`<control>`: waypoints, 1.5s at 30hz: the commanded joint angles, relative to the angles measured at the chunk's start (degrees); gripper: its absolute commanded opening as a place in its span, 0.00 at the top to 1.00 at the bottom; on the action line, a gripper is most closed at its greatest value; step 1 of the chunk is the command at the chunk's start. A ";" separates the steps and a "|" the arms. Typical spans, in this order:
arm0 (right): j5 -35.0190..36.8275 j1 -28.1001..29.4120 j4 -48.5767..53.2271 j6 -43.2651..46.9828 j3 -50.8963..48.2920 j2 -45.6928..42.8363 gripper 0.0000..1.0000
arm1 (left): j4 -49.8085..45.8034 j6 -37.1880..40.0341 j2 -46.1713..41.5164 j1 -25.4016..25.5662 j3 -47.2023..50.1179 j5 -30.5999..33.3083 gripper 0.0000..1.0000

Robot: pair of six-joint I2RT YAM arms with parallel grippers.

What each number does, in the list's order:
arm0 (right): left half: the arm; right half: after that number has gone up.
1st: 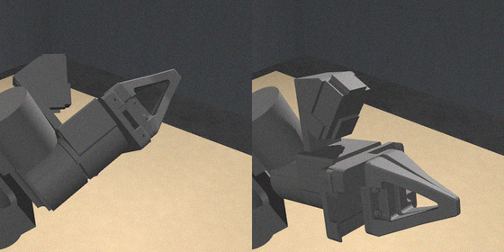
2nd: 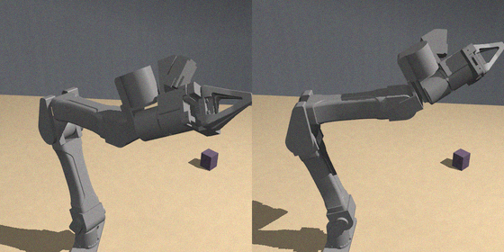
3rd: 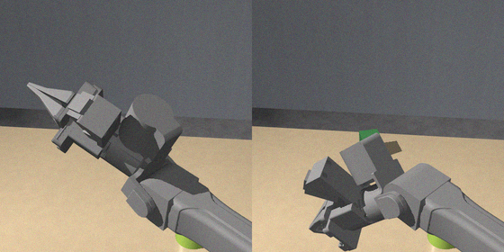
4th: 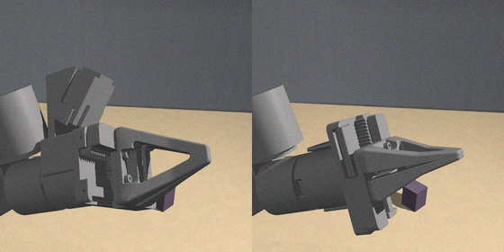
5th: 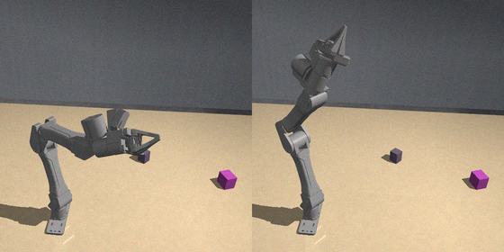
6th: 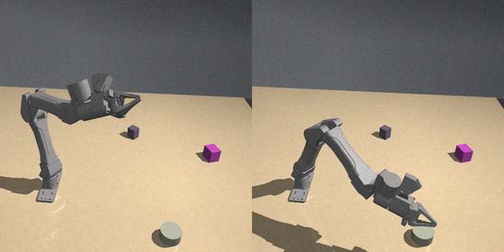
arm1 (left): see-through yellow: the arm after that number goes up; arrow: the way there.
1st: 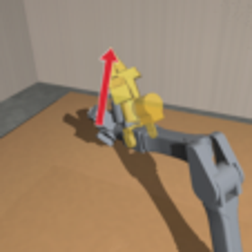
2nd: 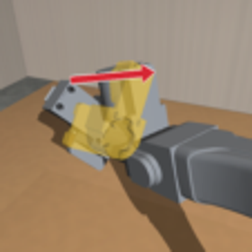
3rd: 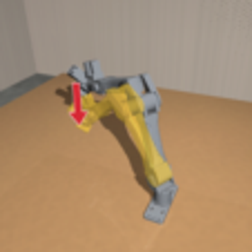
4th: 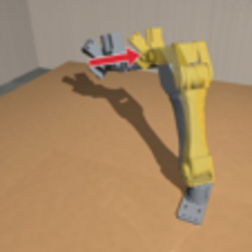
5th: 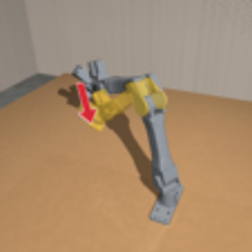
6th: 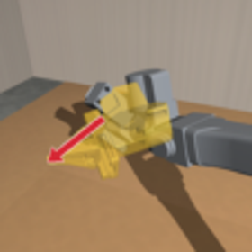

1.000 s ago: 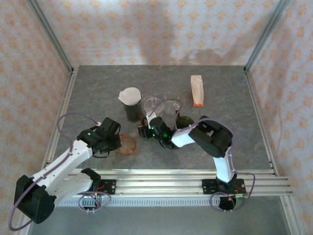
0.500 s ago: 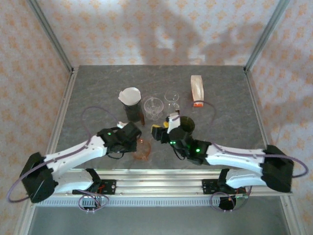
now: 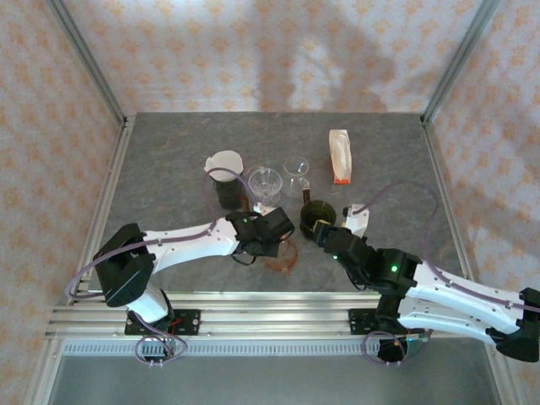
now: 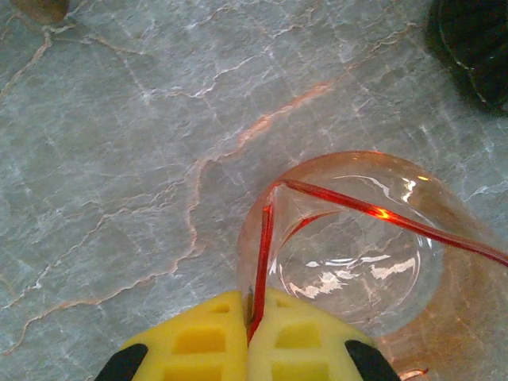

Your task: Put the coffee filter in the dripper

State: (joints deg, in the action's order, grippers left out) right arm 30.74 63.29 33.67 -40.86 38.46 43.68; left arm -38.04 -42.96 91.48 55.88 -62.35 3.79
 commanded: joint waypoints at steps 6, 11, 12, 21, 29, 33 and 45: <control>-3.29 -3.06 7.95 -2.76 3.34 0.10 0.22 | -1.29 1.30 -0.76 0.98 -1.12 1.71 0.62; -19.93 -18.67 2.38 3.81 2.87 1.94 0.23 | -0.79 0.87 -4.06 0.99 -1.61 1.48 0.51; -23.11 -21.91 1.82 5.16 3.46 3.69 0.24 | -0.59 0.65 -5.18 0.99 -1.88 1.29 0.50; -32.37 -33.68 -4.64 9.59 5.79 18.88 0.32 | 0.87 -1.22 -24.39 1.08 3.58 4.15 0.26; -35.30 -37.15 -11.35 8.88 4.88 26.49 0.40 | 0.38 -5.45 -43.25 1.14 18.47 10.80 0.00; -35.64 -37.19 -12.71 8.10 5.31 29.79 0.49 | 1.72 -8.48 -51.23 1.08 25.66 12.66 0.00; -35.51 -37.19 -10.05 7.64 5.04 28.39 0.99 | 0.62 -10.87 -59.49 1.08 30.71 14.53 0.00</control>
State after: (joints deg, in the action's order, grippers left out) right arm -5.69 26.41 20.62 -33.98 43.09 74.02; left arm -36.56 -52.69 32.29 56.64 -32.12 15.57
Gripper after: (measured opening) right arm 0.043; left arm 0.990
